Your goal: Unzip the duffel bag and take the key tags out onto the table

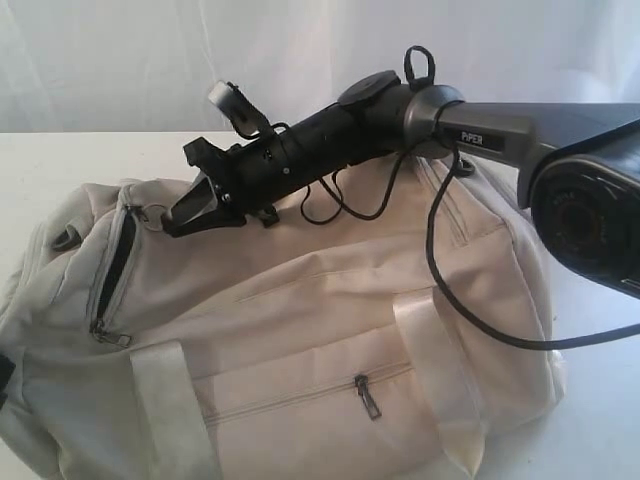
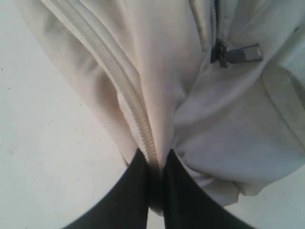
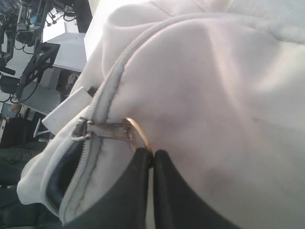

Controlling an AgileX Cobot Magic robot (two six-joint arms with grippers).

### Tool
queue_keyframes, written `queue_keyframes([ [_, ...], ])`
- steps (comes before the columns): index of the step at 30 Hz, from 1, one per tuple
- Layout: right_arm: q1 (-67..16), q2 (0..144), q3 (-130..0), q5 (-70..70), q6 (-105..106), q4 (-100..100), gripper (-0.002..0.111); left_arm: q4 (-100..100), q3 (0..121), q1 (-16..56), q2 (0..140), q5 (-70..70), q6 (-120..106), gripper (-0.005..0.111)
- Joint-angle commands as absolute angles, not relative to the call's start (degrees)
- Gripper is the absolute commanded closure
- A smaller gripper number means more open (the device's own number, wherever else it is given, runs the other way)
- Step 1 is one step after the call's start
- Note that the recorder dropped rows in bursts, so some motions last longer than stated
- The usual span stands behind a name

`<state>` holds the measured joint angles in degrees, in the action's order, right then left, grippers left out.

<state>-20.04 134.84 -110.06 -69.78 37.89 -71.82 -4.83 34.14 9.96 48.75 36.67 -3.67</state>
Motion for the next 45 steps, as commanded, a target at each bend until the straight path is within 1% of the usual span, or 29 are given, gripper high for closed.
queue_keyframes([
  [1, -18.83, 133.05, -109.67, -69.96, 38.91, -72.51, 0.108, -4.41, 33.43, 9.97, 48.02, 40.27, -4.04, 0.107],
  [14, -18.89, 131.91, -109.67, -69.96, 40.77, -72.51, 0.108, -4.44, 33.43, 9.97, 48.02, 40.27, -4.04, 0.107],
  [26, -21.29, 131.91, -109.67, -69.96, 43.94, -72.54, 0.108, -4.66, 33.43, 9.97, 48.02, 40.27, -4.30, 0.107],
  [36, -21.30, 131.91, -109.67, -69.96, 45.23, -72.54, 0.108, -4.66, 33.43, 9.97, 48.02, 40.27, -4.30, 0.107],
  [41, -21.30, 132.82, -109.67, -69.96, 47.22, -77.44, 0.108, -4.66, 33.43, 9.97, 48.02, 40.27, -4.30, 0.107],
  [45, -21.30, 133.87, -109.67, -69.96, 47.49, -77.59, 0.108, -4.82, 33.43, 9.97, 48.02, 40.27, -4.42, 0.107],
])
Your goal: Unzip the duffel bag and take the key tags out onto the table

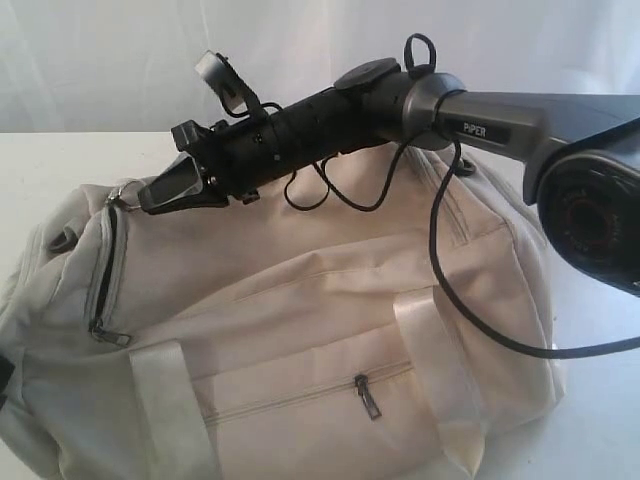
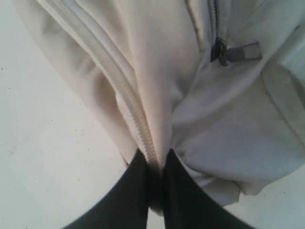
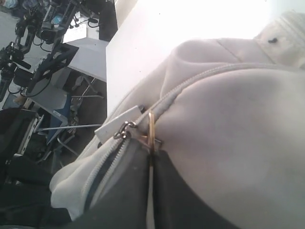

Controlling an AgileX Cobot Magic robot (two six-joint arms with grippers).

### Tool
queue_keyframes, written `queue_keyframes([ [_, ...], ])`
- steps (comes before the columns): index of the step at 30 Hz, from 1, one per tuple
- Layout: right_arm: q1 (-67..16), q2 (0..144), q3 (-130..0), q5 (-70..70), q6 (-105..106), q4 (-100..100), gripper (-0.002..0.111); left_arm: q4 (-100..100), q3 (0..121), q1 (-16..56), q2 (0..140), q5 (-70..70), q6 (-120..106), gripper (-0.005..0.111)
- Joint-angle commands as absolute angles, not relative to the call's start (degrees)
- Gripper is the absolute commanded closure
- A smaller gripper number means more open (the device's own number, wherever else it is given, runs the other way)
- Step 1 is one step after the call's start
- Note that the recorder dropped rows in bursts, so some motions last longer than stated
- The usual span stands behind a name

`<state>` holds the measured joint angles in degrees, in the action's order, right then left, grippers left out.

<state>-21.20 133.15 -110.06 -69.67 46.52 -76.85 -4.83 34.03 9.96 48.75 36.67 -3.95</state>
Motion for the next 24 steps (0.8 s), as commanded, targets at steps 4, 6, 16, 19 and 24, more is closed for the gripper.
queue_keyframes([
  [4, -21.30, 134.10, -109.67, -69.96, 48.52, -77.70, 0.108, -5.06, 33.43, 9.97, 48.02, 40.27, -4.52, 0.107],
  [6, -21.30, 134.10, -109.67, -69.96, 48.79, -77.70, 0.108, -5.06, 33.43, 9.97, 48.02, 40.27, -4.52, 0.107],
  [16, -21.30, 134.10, -109.67, -69.96, 50.40, -77.70, 0.092, -5.07, 33.43, 9.97, 48.02, 40.27, -4.69, 0.107],
  [19, -21.30, 134.10, -109.67, -69.96, 50.39, -77.70, 0.092, -5.07, 33.43, 9.97, 48.02, 40.27, -4.69, 0.107],
  [24, -21.30, 134.34, -109.67, -69.96, 50.39, -77.84, 0.092, -5.07, 33.43, 9.97, 48.02, 40.27, -4.69, 0.107],
])
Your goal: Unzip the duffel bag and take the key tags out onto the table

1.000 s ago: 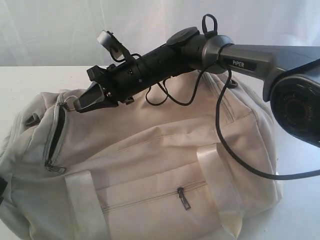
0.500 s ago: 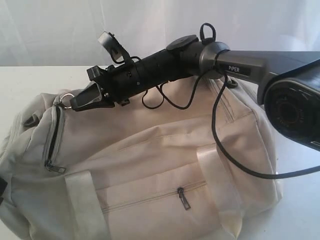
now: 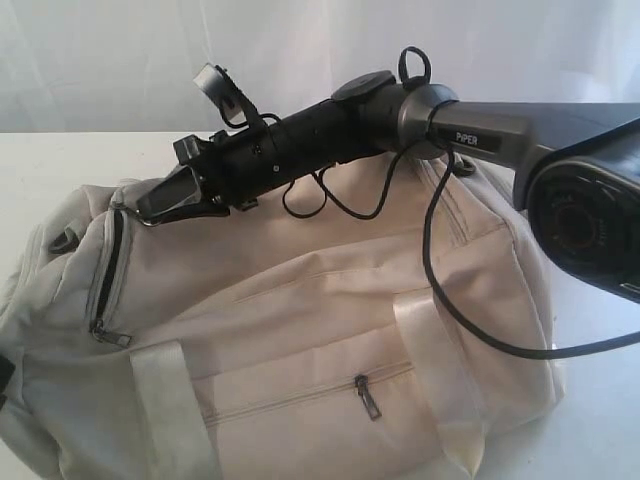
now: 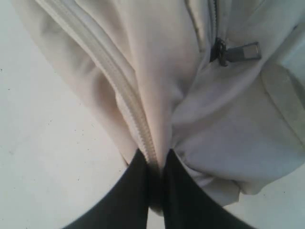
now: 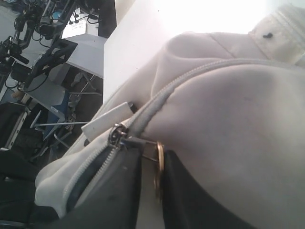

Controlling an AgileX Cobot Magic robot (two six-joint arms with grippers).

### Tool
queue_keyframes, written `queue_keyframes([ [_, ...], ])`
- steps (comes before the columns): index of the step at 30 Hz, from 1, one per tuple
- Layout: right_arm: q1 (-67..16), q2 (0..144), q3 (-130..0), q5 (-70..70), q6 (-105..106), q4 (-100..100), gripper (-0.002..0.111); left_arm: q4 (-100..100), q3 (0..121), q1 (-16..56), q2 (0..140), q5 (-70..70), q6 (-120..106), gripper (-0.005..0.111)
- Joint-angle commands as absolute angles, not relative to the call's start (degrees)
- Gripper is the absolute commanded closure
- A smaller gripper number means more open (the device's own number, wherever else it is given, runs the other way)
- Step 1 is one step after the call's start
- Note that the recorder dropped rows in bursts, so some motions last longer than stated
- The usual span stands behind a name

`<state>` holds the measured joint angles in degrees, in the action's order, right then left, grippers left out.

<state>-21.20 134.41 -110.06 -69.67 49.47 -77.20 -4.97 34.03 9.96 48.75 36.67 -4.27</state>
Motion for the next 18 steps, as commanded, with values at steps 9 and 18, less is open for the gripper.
queue_keyframes([
  [9, -21.30, 134.22, -109.67, -69.96, 48.82, -77.84, 0.108, -5.07, 33.43, 9.97, 48.02, 40.27, -4.69, 0.107],
  [18, -21.18, 129.79, -110.11, -69.96, 48.11, -76.84, 0.108, -5.07, 33.43, 9.97, 48.02, 38.53, -4.67, 0.107],
])
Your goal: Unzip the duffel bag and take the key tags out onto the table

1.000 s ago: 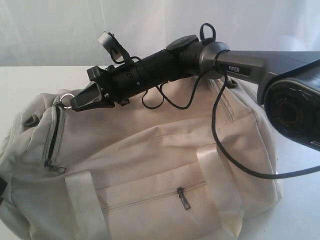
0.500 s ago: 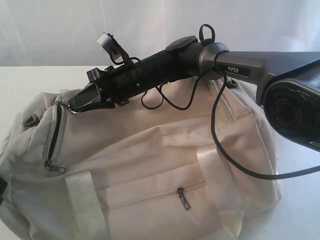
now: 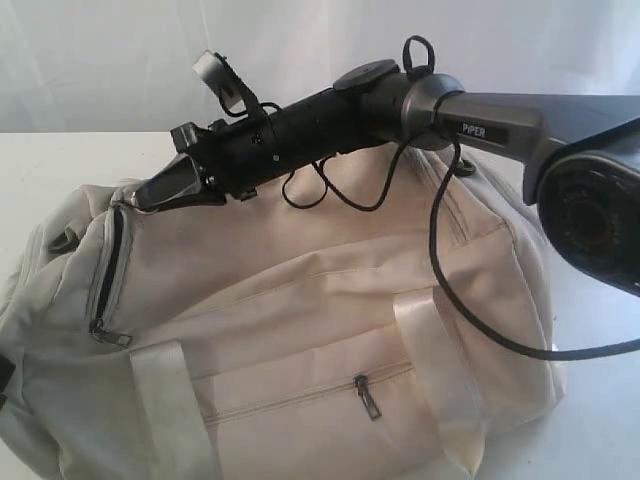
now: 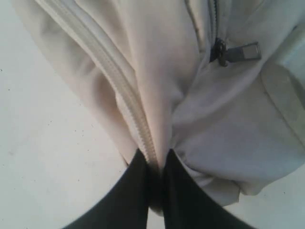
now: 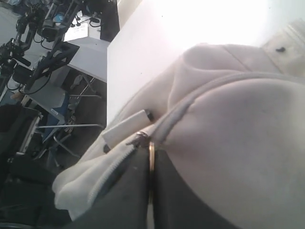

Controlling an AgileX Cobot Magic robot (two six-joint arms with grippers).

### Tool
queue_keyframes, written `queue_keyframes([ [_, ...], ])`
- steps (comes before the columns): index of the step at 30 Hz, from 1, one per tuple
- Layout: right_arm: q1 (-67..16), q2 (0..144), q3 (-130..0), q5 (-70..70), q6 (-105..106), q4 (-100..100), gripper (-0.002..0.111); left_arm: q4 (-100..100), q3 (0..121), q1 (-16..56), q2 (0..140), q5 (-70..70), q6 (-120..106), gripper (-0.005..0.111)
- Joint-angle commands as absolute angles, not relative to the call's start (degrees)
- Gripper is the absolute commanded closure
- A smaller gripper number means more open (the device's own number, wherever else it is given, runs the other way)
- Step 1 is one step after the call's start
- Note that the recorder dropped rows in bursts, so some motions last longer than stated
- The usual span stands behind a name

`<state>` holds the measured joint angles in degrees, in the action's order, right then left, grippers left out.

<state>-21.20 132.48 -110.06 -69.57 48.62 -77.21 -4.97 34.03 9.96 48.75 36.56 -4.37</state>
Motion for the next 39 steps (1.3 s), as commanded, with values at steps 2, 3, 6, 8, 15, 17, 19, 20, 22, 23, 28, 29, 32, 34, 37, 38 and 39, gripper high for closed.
queue_keyframes([
  [2, -21.18, 128.62, -110.16, -69.96, 47.52, -74.84, 0.108, -5.07, 33.43, 9.97, 48.02, 38.38, -4.67, 0.103],
  [3, -21.18, 128.01, -110.16, -69.96, 47.09, -73.21, 0.108, -5.17, 33.43, 9.97, 48.02, 38.59, -4.67, 0.099],
  [6, -21.18, 126.74, -110.16, -69.96, 45.28, -68.26, 0.108, -5.94, 33.43, 9.97, 48.02, 39.31, -4.67, 0.077],
  [8, -21.18, 125.99, -110.16, -69.96, 44.71, -67.27, 0.108, -5.94, 33.43, 9.97, 48.02, 39.32, -4.67, 0.061],
  [15, -21.18, 124.91, -110.16, -69.96, 44.58, -65.10, 0.108, -7.53, 40.34, 9.97, 48.02, 41.14, -4.67, 0.040],
  [17, -21.28, 124.77, -110.16, -69.96, 44.46, -63.15, 0.108, -7.66, 42.40, 9.97, 48.02, 40.34, -4.67, 0.040],
  [19, -21.65, 124.48, -110.16, -69.70, 43.57, -61.18, 0.108, -8.33, 43.14, 9.97, 48.31, 38.11, -4.67, 0.040],
  [20, -21.80, 124.20, -110.16, -69.19, 43.45, -60.89, 0.108, -9.08, 43.14, 9.97, 48.54, 36.68, -4.67, 0.040],
  [22, -22.44, 123.83, -110.25, -67.42, 43.45, -59.83, 0.108, -10.11, 43.03, 9.97, 49.68, 35.65, -4.67, 0.040],
  [23, -22.85, 123.85, -110.39, -66.73, 43.45, -59.00, 0.108, -10.22, 42.94, 9.97, 50.50, 35.65, -4.67, 0.040],
  [28, -24.65, 123.82, -114.22, -65.33, 41.46, -53.39, 0.108, -10.64, 41.76, 9.97, 55.41, 33.79, -4.77, 0.040],
  [29, -24.89, 123.82, -115.18, -65.26, 41.04, -52.38, 0.108, -10.79, 41.76, 9.97, 56.57, 33.69, -4.77, 0.040],
  [32, -25.29, 123.82, -117.60, -64.52, 40.13, -50.31, 0.108, -10.79, 41.76, 9.97, 58.59, 32.72, -4.77, 0.040],
  [34, -25.29, 123.82, -118.77, -64.18, 39.73, -49.61, 0.108, -10.79, 41.76, 9.97, 59.61, 32.20, -4.77, 0.044],
  [37, -25.29, 123.82, -120.05, -63.67, 38.55, -48.06, 0.108, -10.79, 41.76, 9.97, 61.12, 32.15, -4.77, 0.057],
  [38, -25.29, 123.82, -120.17, -63.39, 38.55, -47.92, 0.108, -10.79, 41.76, 9.97, 61.71, 32.42, -4.77, 0.064],
  [39, -25.29, 123.82, -120.17, -62.98, 38.55, -47.92, 0.108, -10.79, 41.76, 9.97, 62.02, 32.75, -4.77, 0.069],
])
